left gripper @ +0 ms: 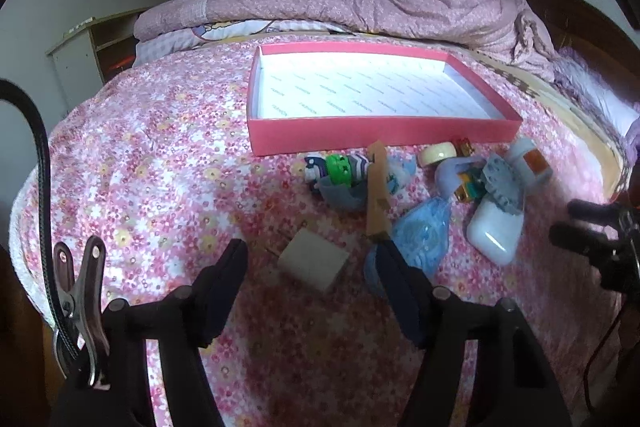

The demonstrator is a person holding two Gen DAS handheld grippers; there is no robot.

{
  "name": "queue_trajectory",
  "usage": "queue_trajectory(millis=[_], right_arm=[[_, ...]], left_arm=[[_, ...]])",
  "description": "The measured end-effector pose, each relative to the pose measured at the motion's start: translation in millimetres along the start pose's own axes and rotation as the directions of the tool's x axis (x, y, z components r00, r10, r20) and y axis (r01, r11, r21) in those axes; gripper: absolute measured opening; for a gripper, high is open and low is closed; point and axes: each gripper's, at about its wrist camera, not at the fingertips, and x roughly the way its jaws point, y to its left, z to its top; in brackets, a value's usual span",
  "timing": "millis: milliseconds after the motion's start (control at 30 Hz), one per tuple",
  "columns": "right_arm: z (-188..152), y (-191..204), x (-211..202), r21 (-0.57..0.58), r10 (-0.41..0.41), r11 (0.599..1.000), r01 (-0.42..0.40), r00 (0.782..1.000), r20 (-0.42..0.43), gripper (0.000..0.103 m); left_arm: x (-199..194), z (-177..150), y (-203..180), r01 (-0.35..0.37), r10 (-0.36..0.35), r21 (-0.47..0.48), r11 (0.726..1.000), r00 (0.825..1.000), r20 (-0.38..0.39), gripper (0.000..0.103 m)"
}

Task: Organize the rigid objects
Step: 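Grasp the white cube charger with the left gripper while the right grasps the orange-labelled jar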

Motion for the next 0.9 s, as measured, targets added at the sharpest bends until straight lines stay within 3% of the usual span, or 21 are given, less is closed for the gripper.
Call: queue_trajectory(millis=[167, 267, 400, 700, 800, 900], right_arm=[[19, -1, 12, 0.014, 0.013, 1.0, -0.013, 1.0, 0.006, 0.072], [25, -5, 20, 0.041, 0.022, 0.999, -0.023, 1.0, 0.005, 0.07], [30, -11, 28, 0.071, 0.064, 0.995, -0.064, 0.998, 0.003, 0.068], [38, -18, 34, 0.1, 0.086, 0.991, -0.086, 0.996, 0.01, 0.059], [40, -21, 38, 0.108, 0.092, 0.99, -0.092, 0.996, 0.006, 0.052], [42, -25, 40, 0.126, 0.102, 0.987, -0.101, 0.995, 0.004, 0.051]], left_arm=[[2, 0, 8, 0.017, -0.017, -0.043, 0.999, 1.0, 0.008, 0.07], [3, 4, 12, 0.005, -0.005, -0.042, 0.999, 1.0, 0.0, 0.058], [14, 6, 17, 0.027, -0.033, -0.077, 0.997, 0.997, -0.074, 0.051], [14, 12, 12, 0.009, -0.016, -0.06, 0.998, 0.993, -0.117, 0.05], [11, 13, 13, -0.002, -0.006, -0.078, 0.997, 0.995, -0.104, 0.05], [6, 12, 12, -0.012, 0.005, -0.083, 0.997, 0.996, -0.085, 0.05]])
